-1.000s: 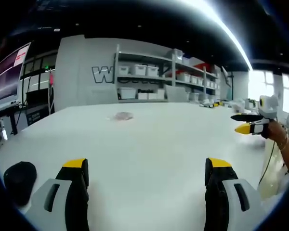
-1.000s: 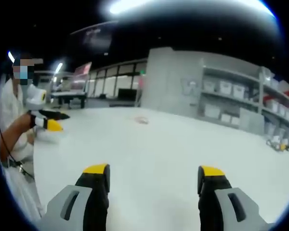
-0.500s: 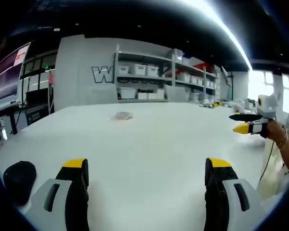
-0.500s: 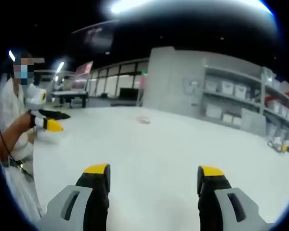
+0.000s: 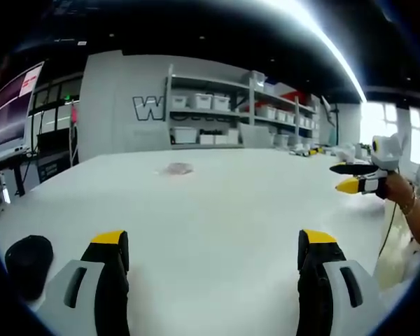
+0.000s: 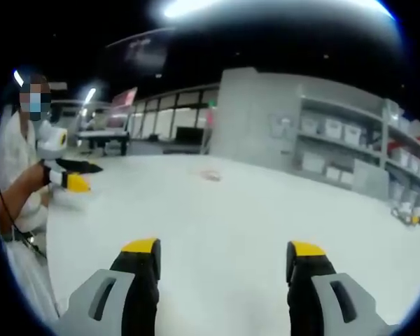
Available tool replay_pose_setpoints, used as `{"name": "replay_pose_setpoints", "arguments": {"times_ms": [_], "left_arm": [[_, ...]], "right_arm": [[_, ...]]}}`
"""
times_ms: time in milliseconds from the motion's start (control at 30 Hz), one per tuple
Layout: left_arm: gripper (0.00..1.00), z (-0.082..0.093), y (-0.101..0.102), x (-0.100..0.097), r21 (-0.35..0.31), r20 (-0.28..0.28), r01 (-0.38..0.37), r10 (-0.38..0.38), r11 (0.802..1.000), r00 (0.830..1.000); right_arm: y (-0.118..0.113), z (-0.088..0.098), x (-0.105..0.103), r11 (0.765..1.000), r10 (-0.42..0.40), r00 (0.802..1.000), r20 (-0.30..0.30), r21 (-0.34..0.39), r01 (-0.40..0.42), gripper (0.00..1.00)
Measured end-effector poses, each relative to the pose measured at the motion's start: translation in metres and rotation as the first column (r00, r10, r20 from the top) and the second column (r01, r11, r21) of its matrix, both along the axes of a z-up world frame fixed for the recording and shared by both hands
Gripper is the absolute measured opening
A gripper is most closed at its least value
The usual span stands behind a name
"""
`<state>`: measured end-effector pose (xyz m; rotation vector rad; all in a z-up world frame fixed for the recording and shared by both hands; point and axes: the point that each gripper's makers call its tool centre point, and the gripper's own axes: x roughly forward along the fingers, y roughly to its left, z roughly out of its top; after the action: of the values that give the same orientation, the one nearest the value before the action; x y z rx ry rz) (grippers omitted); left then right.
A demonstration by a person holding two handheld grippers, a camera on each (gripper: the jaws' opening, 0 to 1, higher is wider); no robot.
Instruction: Open the resealable bag by pulling the two sides of the seal apart until the entire bag opening is separated and visibly accessible.
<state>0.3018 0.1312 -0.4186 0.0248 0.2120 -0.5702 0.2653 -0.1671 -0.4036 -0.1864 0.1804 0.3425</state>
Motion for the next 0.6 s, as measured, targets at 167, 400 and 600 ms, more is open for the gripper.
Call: {"name": "replay_pose_setpoints", "arguments": {"times_ms": [167, 400, 600], "left_arm": [[0.99, 0.001, -0.001, 0.001, 0.001, 0.001, 0.002, -0.002, 1.000, 1.000], [0.99, 0.001, -0.001, 0.002, 0.001, -0.001, 0.004, -0.004, 1.000, 1.000], [0.99, 0.000, -0.001, 0.002, 0.000, -0.003, 0.004, -0.004, 1.000, 1.000]], "right_arm": [[0.001, 0.001, 0.003, 1.000, 0.001, 1.000, 0.001, 0.000, -0.001, 0.72], [0.006, 0.003, 0.009, 1.000, 0.007, 1.000, 0.008, 0.005, -0.007, 0.71], [0.013, 0.006, 0.015, 1.000, 0.021, 1.000, 0.011, 0.005, -0.021, 0.71]]}}
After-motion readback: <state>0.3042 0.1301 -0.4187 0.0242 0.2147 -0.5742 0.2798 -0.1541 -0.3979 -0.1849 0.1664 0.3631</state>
